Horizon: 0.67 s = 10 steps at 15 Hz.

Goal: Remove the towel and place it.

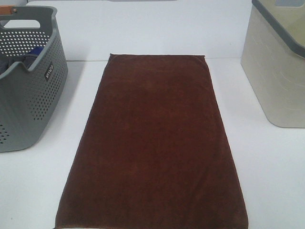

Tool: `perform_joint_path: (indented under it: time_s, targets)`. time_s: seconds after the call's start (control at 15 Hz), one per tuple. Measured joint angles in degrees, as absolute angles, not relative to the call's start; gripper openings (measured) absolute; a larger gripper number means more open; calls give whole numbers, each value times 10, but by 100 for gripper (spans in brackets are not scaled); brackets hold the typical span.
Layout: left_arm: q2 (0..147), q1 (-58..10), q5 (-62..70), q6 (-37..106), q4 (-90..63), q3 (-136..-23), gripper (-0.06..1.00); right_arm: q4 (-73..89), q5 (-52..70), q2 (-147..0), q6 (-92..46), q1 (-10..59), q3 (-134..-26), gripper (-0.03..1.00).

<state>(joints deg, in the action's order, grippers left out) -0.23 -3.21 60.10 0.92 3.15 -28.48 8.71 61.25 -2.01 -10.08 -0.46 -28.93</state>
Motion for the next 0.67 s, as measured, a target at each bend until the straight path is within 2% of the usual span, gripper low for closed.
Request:
perform_joint_path:
  time_s: [0.4, 0.67]
  targets:
    - [-2, -32, 601, 9, 30, -285, 69, 88, 612, 3, -101, -5, -289, 69]
    - [-2, -32, 601, 45, -37, -285, 69, 88, 612, 3, -101, -5, -289, 69]
